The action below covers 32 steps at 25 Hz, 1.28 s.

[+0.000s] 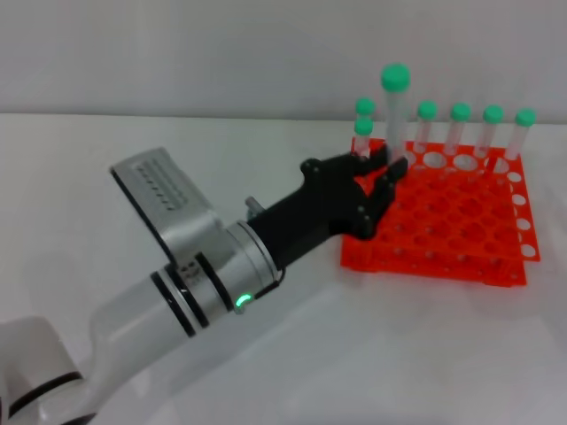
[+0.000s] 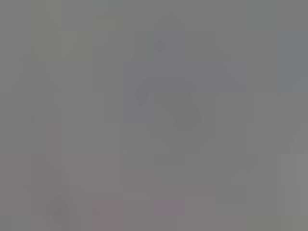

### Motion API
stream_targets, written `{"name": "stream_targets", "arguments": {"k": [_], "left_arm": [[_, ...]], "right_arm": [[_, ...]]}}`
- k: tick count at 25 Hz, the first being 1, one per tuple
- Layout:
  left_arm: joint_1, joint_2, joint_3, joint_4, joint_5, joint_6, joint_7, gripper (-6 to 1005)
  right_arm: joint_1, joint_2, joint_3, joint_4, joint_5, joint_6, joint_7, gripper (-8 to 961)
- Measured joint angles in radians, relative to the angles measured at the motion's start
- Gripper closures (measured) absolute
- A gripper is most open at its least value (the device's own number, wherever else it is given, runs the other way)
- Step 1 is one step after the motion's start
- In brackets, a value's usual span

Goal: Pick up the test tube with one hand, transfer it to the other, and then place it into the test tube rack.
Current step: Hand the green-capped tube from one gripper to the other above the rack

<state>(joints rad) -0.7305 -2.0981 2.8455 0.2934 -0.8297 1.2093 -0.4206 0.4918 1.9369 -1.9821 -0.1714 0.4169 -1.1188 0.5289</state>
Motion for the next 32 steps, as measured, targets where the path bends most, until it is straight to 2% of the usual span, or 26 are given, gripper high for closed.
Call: {"name": "stream_targets", "arguments": {"k": [1,3,6,9,12,15,18,21,26,32], "left_arm": [[0.003,0.000,0.000,0.009,0.000,-0.015,0.005,814],[0.012,0.000,0.000,0.019,0.000,-0.029,0.008,814],[0.030,0.000,0.000,0.021,0.001,-0.033,0.009,815],[0.048,0.000,0.000,0.022,0.002,-0.034,0.008,815],[0.059,0.000,0.000,0.023,0.002,-0.040,0.005,815],[0.063,0.000,0.000,0.031,0.009,-0.074,0.005,815],[0.054,0.002,0.000,0.046,0.049,-0.136,0.005,815],[0.040,0.002,0.000,0.050,0.097,-0.172,0.006,815],[0.036,0.002,0.000,0.048,0.122,-0.175,0.011,815],[0.024,0.004,-0.002,0.040,0.125,-0.176,0.011,815]], "right_arm": [[-0.003,-0.020,-0.008,0.000,-0.052,-0.028,0.063,220],[-0.003,-0.079,-0.010,0.002,-0.204,-0.111,0.235,221],[0.015,-0.152,-0.007,0.010,-0.354,-0.233,0.393,221],[0.037,-0.200,-0.006,0.012,-0.439,-0.340,0.466,221],[0.079,-0.227,-0.006,0.012,-0.528,-0.425,0.506,220],[0.133,-0.239,-0.006,0.013,-0.637,-0.461,0.548,220],[0.179,-0.234,-0.006,0.013,-0.708,-0.466,0.569,221],[0.210,-0.214,-0.007,0.013,-0.738,-0.436,0.571,222],[0.214,-0.198,-0.008,0.014,-0.740,-0.412,0.576,228],[0.202,-0.164,-0.004,0.014,-0.741,-0.377,0.585,235]]}}
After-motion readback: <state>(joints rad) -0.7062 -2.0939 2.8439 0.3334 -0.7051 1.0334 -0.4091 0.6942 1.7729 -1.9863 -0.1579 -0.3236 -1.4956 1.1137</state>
